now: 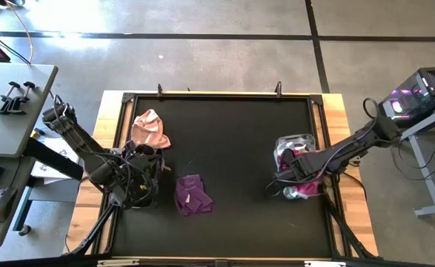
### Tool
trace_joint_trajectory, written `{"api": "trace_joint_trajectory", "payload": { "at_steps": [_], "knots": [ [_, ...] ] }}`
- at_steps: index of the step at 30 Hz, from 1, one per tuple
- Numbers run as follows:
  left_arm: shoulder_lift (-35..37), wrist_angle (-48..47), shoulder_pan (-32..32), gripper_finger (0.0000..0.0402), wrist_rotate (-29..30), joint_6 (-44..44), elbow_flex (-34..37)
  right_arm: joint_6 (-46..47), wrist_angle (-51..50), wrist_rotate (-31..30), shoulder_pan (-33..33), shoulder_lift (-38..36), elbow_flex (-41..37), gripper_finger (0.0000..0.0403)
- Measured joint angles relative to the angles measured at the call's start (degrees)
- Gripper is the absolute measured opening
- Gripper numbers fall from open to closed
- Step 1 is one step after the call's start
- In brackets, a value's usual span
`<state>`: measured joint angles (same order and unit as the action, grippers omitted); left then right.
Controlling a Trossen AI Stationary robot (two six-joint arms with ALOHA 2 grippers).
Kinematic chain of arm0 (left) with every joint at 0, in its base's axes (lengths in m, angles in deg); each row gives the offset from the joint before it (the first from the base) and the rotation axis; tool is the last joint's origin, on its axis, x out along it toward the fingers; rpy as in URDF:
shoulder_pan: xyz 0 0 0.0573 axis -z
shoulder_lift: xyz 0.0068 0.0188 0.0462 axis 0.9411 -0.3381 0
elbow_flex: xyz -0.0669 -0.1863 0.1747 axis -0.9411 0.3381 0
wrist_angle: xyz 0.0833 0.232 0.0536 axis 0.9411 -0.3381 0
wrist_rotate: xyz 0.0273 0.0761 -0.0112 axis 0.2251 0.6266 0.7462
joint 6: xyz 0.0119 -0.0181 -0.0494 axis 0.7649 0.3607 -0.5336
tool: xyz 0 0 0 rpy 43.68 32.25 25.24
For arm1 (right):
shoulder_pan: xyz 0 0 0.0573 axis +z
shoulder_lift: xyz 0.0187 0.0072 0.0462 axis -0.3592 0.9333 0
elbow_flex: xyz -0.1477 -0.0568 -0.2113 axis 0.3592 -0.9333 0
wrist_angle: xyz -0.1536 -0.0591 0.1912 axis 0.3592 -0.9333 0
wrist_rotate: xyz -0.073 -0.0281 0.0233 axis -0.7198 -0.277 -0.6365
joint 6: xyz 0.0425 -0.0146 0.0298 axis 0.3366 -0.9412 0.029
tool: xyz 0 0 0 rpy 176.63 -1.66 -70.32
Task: Sort towels by color in basket
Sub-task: Put the pink towel into the right transparent bin
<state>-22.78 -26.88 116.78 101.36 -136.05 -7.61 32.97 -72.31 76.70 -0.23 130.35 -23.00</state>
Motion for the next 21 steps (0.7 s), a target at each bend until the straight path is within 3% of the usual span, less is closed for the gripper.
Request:
{"api": "trace_joint_trajectory", "payload": {
  "at_steps": [6,16,21],
  "knots": [
    [0.0,0.0,0.0,0.0000,0.0,0.0,0.0,-3.0,-9.3,-3.8,-0.3,0.1,6.2,0.0030],
    [0.0,0.0,0.0,0.0000,0.0,0.0,0.0,-1.3,-29.7,-5.9,-0.2,0.0,23.2,0.0175],
    [0.0,-0.1,0.0,0.0000,-0.1,0.0,0.0,6.5,-30.2,-5.2,-0.2,-0.8,26.2,0.0184]
  ]
}}
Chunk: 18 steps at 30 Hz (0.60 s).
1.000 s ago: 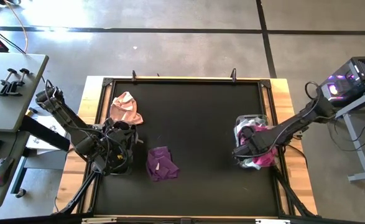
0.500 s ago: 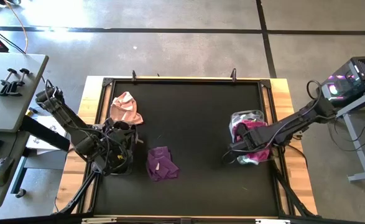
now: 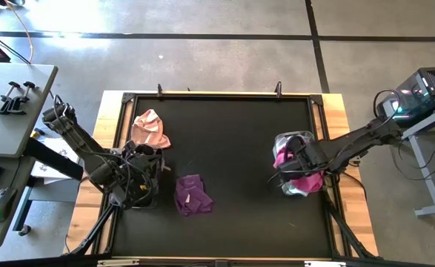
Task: Sort towels by color in basket
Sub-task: Put the pink towel into the right transparent bin
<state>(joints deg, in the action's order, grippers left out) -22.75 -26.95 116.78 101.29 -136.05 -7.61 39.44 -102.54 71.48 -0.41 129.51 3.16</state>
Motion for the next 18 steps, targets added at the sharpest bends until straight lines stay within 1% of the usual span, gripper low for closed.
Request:
{"api": "trace_joint_trajectory", "payload": {
  "at_steps": [4,9,11,15,18],
  "knots": [
    [0.0,0.0,0.0,0.0000,0.0,0.0,0.0,3.6,0.0,0.5,-0.4,0.8,-4.7,0.0160],
    [0.0,0.0,0.0,0.0000,-0.1,0.0,0.0,8.5,1.1,4.2,-1.3,1.3,-15.8,0.0108],
    [0.0,0.0,0.0,0.0000,0.1,0.0,0.0,8.9,5.3,5.8,-1.7,1.3,-20.0,0.0085],
    [0.0,0.0,0.0,0.0000,0.2,0.0,0.0,5.7,19.5,5.9,-2.9,1.3,-26.4,0.0044],
    [0.0,0.2,0.0,0.0000,0.3,0.0,0.0,4.6,18.6,5.3,-3.9,3.2,-25.0,0.0020]
  ]
}}
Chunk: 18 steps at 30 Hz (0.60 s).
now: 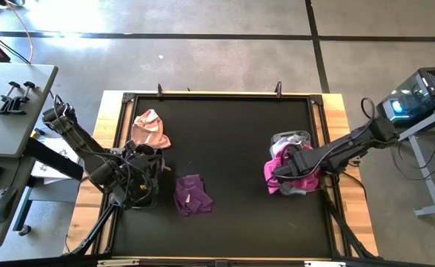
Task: Sort towels by color in basket
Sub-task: Put the pink towel into the right transparent bin
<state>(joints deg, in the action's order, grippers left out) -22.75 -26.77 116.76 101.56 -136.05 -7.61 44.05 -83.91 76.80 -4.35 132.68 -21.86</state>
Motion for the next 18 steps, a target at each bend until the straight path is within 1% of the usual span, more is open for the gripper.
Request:
{"api": "trace_joint_trajectory", "payload": {
  "at_steps": [3,7,10,13,15,16,18],
  "knots": [
    [0.0,0.1,0.0,0.0000,0.0,0.0,0.0,-2.5,-0.4,-3.8,-0.3,0.1,1.4,0.0006],
    [0.0,0.2,0.0,0.0000,0.0,0.4,0.0,-4.8,-1.4,-8.6,-0.4,-0.5,5.1,0.0010],
    [0.0,1.1,0.0,0.0000,-0.4,1.3,0.0,-7.4,-6.0,-9.5,-0.3,-0.5,9.4,0.0036],
    [0.0,4.5,-0.3,0.0000,-1.1,4.8,0.0,-7.6,-14.9,-11.0,-0.2,-0.5,14.5,0.0076],
    [0.0,9.2,-1.4,0.0000,-1.7,9.4,0.0,-7.7,-18.9,-12.5,0.5,-0.5,18.3,0.0103],
    [0.0,12.0,-2.2,0.0000,-2.4,12.6,0.0,-8.6,-19.0,-13.7,1.1,-0.6,19.9,0.0115],
    [-0.1,18.7,-4.4,0.0000,-5.1,20.3,0.0,-13.8,-16.5,-15.9,2.4,-1.3,22.7,0.0134]
  ]
}}
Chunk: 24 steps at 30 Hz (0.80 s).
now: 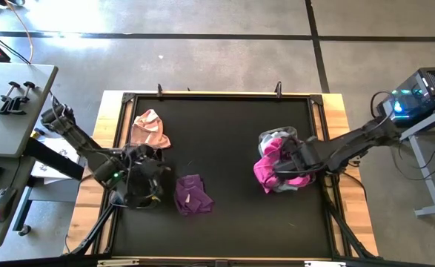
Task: Sort towels by color in basket
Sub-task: Put the pink towel into the right transparent bin
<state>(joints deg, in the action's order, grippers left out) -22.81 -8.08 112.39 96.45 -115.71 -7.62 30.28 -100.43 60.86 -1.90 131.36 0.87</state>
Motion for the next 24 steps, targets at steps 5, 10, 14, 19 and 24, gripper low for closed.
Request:
{"api": "trace_joint_trajectory", "payload": {
  "at_steps": [5,10,14,19,24],
  "knots": [
    [-1.9,16.4,-7.4,0.0000,-11.0,20.8,0.0,-15.1,13.5,-2.9,3.6,-0.1,2.9,0.0156],
    [-6.7,28.0,-14.3,0.0000,-18.5,34.2,0.0,-29.8,30.5,0.2,7.3,0.0,-1.3,0.0158],
    [-11.1,32.6,-17.8,0.0000,-21.2,38.6,0.0,-31.8,34.2,2.7,8.7,0.0,-5.1,0.0158],
    [-15.0,33.6,-20.6,0.0000,-24.4,40.2,0.0,-39.0,33.5,3.1,9.9,1.4,-6.9,0.0158],
    [-16.7,33.5,-21.8,0.0000,-25.0,40.2,0.0,-53.0,34.0,3.7,9.7,4.5,-7.0,0.0158]
  ]
}}
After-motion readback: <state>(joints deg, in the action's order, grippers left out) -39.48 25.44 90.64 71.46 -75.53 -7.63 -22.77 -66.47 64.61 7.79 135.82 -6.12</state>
